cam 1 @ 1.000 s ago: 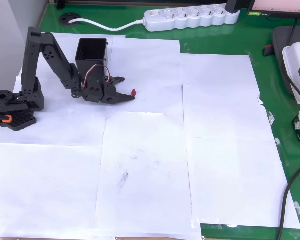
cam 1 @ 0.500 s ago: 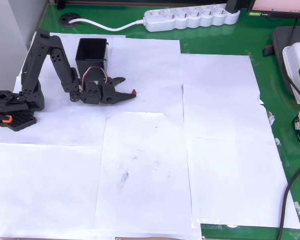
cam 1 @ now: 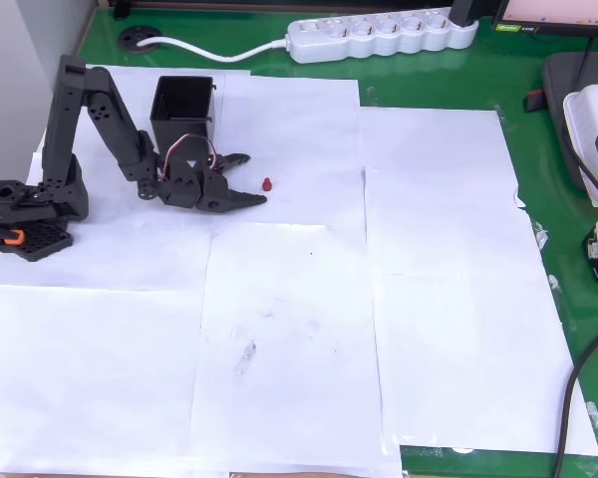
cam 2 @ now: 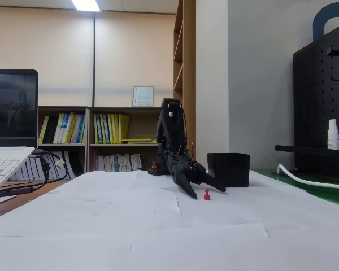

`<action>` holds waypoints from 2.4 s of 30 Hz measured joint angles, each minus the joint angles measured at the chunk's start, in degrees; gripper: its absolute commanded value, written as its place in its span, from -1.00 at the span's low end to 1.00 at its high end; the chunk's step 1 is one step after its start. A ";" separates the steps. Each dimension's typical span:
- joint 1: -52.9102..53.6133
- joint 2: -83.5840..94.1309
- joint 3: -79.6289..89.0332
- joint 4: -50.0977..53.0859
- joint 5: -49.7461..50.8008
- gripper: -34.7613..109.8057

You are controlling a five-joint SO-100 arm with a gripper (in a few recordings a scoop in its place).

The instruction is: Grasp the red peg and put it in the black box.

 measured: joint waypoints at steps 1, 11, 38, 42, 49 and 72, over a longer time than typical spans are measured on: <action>-0.18 0.00 0.00 0.00 -0.26 0.02; -1.23 3.52 4.92 -0.62 -4.48 0.02; -1.05 10.11 1.85 -15.12 -6.68 0.02; -1.05 13.10 2.11 -19.78 -6.68 0.02; -1.41 18.28 5.62 -23.47 -6.68 0.02; -1.41 17.75 6.94 -21.97 -6.68 0.02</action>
